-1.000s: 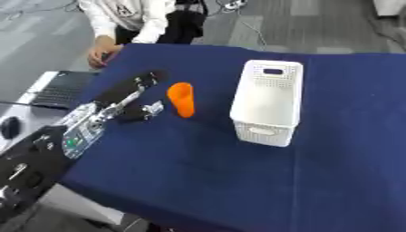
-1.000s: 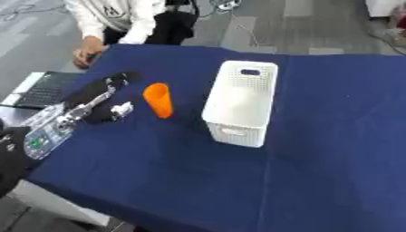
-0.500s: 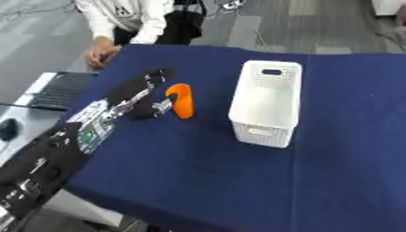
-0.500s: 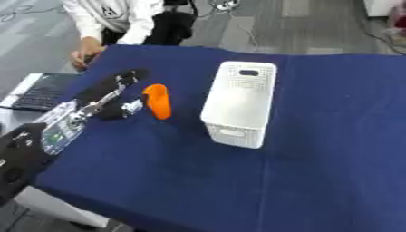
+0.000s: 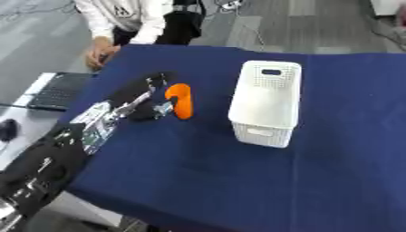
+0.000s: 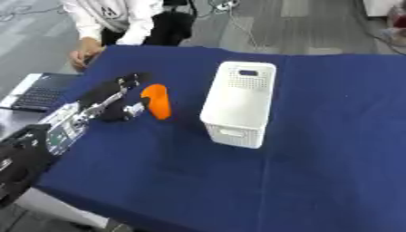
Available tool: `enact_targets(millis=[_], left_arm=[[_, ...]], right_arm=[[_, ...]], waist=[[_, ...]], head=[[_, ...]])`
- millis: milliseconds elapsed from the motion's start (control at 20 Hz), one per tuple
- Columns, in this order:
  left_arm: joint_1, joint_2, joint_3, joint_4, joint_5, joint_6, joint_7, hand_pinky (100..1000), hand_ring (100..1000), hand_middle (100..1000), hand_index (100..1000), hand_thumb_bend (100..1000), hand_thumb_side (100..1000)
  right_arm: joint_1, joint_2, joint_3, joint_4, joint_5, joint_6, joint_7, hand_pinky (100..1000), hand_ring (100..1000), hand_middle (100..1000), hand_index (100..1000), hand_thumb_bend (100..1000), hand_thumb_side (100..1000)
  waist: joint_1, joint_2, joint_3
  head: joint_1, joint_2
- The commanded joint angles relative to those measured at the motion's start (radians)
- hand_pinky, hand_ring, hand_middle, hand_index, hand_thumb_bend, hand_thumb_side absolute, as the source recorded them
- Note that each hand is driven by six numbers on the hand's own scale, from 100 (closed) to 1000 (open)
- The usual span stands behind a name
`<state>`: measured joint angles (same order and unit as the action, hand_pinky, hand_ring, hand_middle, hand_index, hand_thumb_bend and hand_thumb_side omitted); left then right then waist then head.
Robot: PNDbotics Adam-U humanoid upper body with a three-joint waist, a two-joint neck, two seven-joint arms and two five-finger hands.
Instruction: Pick up objects on the table and place them in the box.
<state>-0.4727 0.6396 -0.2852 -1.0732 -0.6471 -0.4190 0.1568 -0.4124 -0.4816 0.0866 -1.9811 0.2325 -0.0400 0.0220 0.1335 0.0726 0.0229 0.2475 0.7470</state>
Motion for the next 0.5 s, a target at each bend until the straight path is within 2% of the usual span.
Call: enact_targets(millis=[50, 500], left_arm=[[-0.026, 0.013, 0.018, 0.007, -0.012, -0.013, -0.004, 1000, 1000, 1000, 1000, 189, 1000], [-0.065, -0.009, 0.024, 0.051, -0.034, -0.050, -0.010, 1000, 1000, 1000, 1000, 192, 1000]], right_arm=[[-0.022, -0.004, -0.004, -0.013, -0.001, -0.003, 0.000, 450, 639, 660, 701, 100, 938], [-0.028, 0.000, -0.003, -0.015, -0.003, -0.003, 0.001, 450, 639, 660, 701, 100, 938]], waist=[[-0.007, -0.008, -0.001], [-0.009, -0.003, -0.008]], head=[[0.009, -0.015], [0.006, -0.022]])
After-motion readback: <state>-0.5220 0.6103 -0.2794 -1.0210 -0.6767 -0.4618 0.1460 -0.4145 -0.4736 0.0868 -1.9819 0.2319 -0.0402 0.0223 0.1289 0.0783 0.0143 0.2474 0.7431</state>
